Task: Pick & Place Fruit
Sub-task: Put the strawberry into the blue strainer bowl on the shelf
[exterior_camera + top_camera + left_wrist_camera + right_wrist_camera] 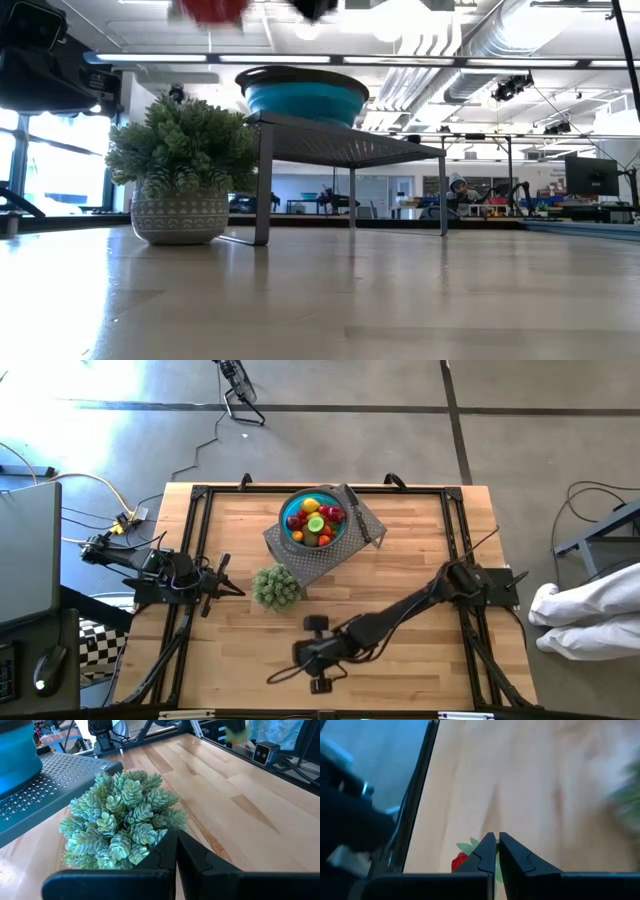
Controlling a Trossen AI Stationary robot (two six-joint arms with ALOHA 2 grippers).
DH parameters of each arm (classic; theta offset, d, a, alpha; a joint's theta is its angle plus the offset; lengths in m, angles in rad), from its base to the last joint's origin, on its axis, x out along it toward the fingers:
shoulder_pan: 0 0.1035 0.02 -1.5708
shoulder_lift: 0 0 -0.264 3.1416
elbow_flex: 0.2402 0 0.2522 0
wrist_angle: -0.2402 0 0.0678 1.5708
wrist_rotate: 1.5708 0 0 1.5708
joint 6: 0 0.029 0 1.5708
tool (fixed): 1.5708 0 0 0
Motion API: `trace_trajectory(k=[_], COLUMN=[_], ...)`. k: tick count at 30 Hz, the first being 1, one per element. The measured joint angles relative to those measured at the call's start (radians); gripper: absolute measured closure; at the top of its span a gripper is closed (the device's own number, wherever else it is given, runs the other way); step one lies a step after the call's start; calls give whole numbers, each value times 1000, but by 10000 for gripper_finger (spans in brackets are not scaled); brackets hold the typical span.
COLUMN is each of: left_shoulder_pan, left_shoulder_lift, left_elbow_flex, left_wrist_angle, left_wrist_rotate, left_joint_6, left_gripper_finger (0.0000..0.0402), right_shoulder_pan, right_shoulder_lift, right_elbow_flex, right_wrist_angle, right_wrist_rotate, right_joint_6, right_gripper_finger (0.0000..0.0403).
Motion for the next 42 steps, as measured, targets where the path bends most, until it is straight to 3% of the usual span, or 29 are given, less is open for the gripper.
trace_trajectory(k=[10, 17, 26, 34, 42], left_shoulder_pan=[0, 0, 0, 0, 0], left_shoulder_lift=[0, 0, 0, 0, 0], left_elbow_flex=[0, 0, 0, 0, 0], left_wrist_angle=[-2, -2, -3, -2, -3], left_wrist_rotate=[0, -2, -1, 0, 0], left_joint_6=[-2, -3, -3, -3, -3], left_gripper_finger=[400, 400, 400, 400, 400], right_shoulder_pan=[-103, -225, -428, -608, -695], right_shoulder_lift=[-215, -315, -323, -322, -289], right_elbow_flex=[0, 2, 0, 0, 0], right_wrist_angle=[14, 130, 144, 110, 15], right_wrist_rotate=[226, 354, 327, 45, -26], right_joint_6=[-208, -403, -504, -446, -443], right_gripper_finger=[399, 399, 399, 399, 399])
